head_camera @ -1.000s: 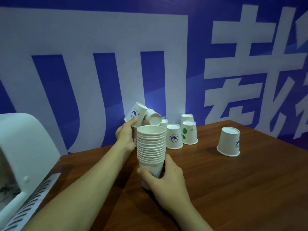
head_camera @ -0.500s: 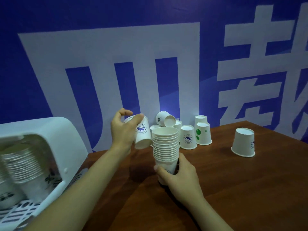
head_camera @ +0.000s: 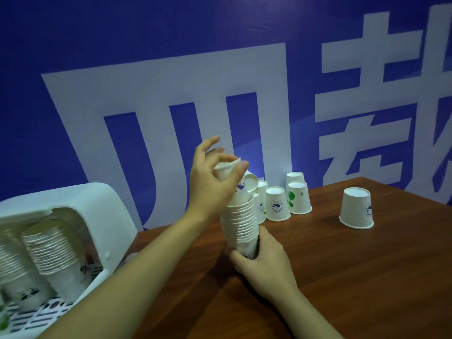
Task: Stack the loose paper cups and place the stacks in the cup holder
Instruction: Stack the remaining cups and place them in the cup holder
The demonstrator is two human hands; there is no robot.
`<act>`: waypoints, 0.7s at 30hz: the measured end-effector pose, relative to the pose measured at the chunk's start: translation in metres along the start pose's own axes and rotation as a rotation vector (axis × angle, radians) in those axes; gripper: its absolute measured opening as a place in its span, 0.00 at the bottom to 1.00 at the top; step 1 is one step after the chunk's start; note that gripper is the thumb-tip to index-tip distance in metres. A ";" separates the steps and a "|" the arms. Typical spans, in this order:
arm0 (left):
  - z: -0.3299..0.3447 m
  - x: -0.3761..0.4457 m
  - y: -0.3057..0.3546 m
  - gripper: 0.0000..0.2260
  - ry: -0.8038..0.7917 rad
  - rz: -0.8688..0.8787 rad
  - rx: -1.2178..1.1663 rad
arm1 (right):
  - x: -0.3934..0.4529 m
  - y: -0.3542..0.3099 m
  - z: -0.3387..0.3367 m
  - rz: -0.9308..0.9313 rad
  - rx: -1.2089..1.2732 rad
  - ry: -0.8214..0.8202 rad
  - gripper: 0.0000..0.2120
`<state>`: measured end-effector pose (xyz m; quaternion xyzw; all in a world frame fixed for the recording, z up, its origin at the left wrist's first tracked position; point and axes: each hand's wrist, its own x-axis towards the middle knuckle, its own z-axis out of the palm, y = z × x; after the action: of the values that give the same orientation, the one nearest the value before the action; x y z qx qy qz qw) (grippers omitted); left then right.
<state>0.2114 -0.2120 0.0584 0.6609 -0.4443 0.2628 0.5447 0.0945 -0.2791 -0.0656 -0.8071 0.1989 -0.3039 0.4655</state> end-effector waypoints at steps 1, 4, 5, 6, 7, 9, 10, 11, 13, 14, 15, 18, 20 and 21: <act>-0.001 -0.005 -0.003 0.14 -0.034 -0.003 0.017 | 0.000 0.000 0.000 -0.006 -0.003 0.004 0.17; -0.003 -0.019 -0.010 0.34 -0.110 -0.092 -0.067 | 0.001 0.003 -0.001 -0.017 -0.004 0.012 0.18; -0.003 -0.024 -0.012 0.39 -0.122 -0.145 -0.126 | 0.001 0.004 -0.001 -0.019 -0.005 0.012 0.18; -0.004 -0.028 -0.013 0.41 -0.125 -0.192 -0.169 | 0.001 0.004 -0.001 -0.022 -0.006 0.010 0.19; -0.004 -0.032 -0.014 0.43 -0.120 -0.233 -0.195 | 0.001 0.004 -0.001 -0.027 -0.006 0.006 0.19; -0.003 -0.037 -0.020 0.44 -0.100 -0.304 -0.181 | 0.001 0.004 -0.001 -0.032 -0.002 0.007 0.20; -0.002 -0.040 -0.021 0.44 -0.095 -0.335 -0.160 | 0.001 0.004 0.000 -0.032 0.001 0.010 0.20; -0.002 -0.043 -0.020 0.42 -0.100 -0.363 -0.155 | 0.001 0.004 0.000 -0.030 0.005 0.012 0.20; -0.002 -0.052 -0.016 0.37 -0.103 -0.388 -0.154 | 0.002 0.004 0.000 -0.026 0.007 0.009 0.22; -0.003 -0.056 -0.014 0.34 -0.105 -0.380 -0.145 | 0.002 0.004 0.000 -0.028 0.003 0.004 0.23; -0.006 -0.057 -0.012 0.32 -0.125 -0.363 -0.132 | 0.002 0.004 0.001 -0.031 -0.003 0.004 0.24; -0.012 -0.040 -0.012 0.30 -0.221 -0.388 -0.215 | 0.002 0.005 0.001 -0.031 0.007 0.029 0.22; -0.005 -0.017 -0.026 0.29 -0.143 -0.646 -0.346 | 0.003 0.006 0.000 -0.024 0.016 0.035 0.23; 0.000 -0.004 -0.037 0.27 -0.099 -0.813 -0.381 | 0.003 0.007 0.000 -0.024 0.017 0.035 0.23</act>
<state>0.2413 -0.2101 0.0372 0.6814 -0.2145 -0.0908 0.6938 0.0969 -0.2844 -0.0708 -0.7999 0.1947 -0.3251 0.4653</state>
